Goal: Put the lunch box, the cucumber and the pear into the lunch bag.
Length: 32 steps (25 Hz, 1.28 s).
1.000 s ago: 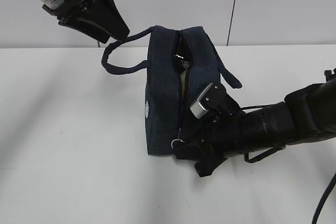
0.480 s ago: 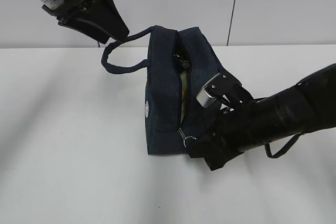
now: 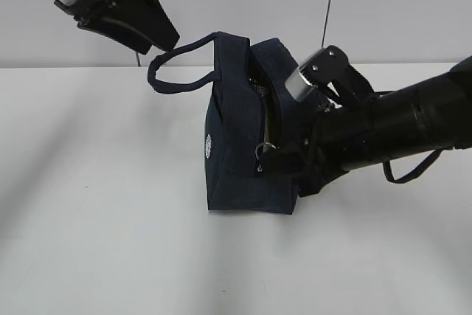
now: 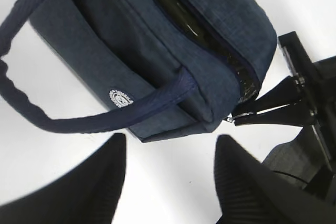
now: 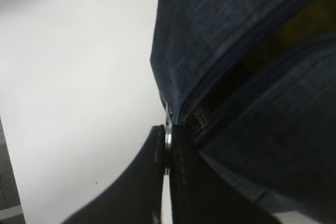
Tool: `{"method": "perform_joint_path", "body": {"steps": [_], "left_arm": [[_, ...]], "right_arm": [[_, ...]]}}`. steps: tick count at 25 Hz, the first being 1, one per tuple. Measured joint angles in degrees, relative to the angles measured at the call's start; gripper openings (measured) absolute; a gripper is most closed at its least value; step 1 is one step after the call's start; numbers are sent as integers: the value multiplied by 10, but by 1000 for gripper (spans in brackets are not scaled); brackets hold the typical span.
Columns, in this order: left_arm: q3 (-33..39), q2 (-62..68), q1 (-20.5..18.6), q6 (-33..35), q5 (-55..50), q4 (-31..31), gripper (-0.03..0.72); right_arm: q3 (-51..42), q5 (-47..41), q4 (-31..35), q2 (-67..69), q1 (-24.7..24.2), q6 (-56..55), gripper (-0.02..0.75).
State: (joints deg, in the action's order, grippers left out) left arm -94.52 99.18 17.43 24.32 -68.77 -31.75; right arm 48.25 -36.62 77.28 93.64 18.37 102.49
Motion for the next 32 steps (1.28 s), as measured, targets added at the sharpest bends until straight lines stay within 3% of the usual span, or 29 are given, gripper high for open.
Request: {"method": "perform_joint_path", "body": {"steps": [17, 24, 32], "left_arm": [[0, -40, 0, -2, -8, -3, 384], [1, -40, 0, -13, -10, -3, 384], [88, -40, 0, -46, 38, -74, 384]], "right_arm": [[117, 1, -18, -3, 0, -27, -16], [154, 39, -16, -3, 0, -27, -16], [161, 96, 81, -3, 0, -27, -16]]}}
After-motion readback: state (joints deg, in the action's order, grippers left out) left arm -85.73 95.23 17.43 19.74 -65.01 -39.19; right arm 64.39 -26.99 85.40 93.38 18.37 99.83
